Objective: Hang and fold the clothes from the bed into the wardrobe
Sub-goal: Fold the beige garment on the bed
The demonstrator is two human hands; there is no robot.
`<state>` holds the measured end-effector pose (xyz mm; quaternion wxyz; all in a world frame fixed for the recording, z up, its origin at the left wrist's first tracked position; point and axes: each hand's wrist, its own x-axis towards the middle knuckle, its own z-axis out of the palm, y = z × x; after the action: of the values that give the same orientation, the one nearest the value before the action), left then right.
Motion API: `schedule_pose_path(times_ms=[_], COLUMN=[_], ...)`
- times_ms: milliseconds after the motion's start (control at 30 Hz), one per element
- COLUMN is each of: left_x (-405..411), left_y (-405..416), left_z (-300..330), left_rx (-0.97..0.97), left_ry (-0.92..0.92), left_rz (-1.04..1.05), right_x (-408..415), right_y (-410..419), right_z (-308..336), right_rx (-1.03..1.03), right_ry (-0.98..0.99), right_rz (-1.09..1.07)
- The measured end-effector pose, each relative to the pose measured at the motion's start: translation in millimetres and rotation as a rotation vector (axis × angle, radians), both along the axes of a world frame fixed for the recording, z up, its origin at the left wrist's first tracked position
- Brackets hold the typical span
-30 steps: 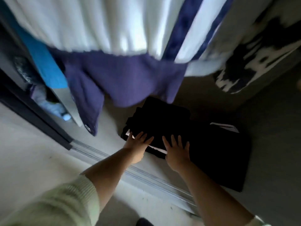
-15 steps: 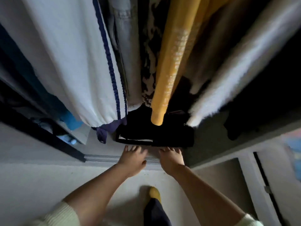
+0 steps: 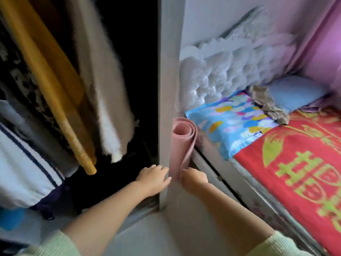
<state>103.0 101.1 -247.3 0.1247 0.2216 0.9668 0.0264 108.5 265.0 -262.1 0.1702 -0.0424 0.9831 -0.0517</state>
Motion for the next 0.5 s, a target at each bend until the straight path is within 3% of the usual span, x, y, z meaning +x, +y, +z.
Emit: schedule_pose_path(times_ms=[500], left_x=[10], left_y=[405], left_z=[48], left_rx=[0.075], left_ry=[0.017], left_rz=[-0.355], right_x=[108], right_y=[419], right_z=[71], right_rx=[0.182], right_ry=[0.048], right_rz=[-0.442])
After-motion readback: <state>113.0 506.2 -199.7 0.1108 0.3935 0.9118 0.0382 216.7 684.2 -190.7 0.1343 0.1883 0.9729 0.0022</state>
